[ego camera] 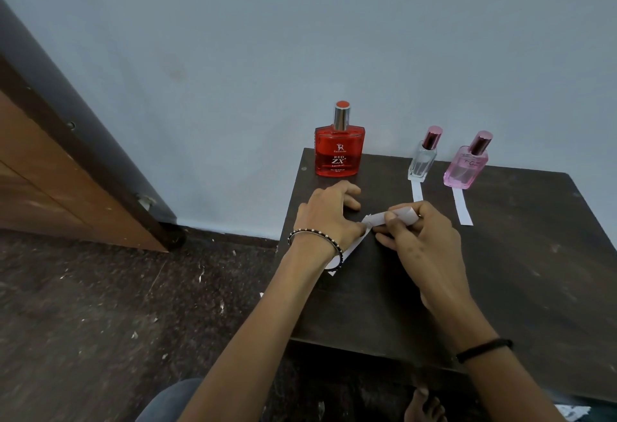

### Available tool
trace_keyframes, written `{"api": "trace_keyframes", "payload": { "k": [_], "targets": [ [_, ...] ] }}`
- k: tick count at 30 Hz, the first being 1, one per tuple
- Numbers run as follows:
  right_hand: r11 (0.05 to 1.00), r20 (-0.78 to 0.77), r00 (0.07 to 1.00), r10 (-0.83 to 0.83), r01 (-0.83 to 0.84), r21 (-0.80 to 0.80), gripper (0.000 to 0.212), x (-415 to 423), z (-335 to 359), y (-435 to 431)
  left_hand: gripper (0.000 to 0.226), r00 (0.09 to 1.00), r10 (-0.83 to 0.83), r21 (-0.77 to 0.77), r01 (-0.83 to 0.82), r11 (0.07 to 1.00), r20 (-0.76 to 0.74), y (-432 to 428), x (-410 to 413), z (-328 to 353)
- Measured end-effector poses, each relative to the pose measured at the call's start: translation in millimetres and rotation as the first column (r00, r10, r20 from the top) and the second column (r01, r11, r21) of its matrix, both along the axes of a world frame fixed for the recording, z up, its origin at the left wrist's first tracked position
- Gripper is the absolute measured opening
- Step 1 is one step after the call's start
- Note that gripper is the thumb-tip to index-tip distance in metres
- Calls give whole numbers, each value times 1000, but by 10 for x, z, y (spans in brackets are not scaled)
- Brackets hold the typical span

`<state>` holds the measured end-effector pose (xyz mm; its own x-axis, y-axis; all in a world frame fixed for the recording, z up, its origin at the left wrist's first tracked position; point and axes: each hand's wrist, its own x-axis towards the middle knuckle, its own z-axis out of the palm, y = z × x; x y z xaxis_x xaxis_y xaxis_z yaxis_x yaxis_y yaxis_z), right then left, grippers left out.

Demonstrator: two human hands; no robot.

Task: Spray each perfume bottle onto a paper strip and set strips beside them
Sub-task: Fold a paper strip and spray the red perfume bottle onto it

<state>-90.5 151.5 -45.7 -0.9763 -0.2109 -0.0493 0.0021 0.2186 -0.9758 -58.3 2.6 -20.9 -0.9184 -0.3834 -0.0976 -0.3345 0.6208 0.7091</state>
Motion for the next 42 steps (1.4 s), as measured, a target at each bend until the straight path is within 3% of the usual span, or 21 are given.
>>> {"api": "trace_keyframes", "payload": {
  "k": [16,21,27,39,42],
  "targets": [
    [993,139,990,-5,21,-120,6,56,80,30,54,1000,16,-6,-16,1000,14,18,-12,10],
    [999,31,999,19,-18,-38,9,138,102,46,53,1000,11,-14,-11,1000,12,21,-6,7],
    [960,-230,969,89,-22,280,13,246,180,70,54,1000,-4,-37,4,999,15,10,-1,8],
    [922,-265,958,107,3,386,12,346,337,93,47,996,-79,-141,84,986,44,46,21,20],
    [938,-313,949,31,81,338,8,375,432,128,48,996,-78,-146,85,986,50,49,18,21]
  ]
}}
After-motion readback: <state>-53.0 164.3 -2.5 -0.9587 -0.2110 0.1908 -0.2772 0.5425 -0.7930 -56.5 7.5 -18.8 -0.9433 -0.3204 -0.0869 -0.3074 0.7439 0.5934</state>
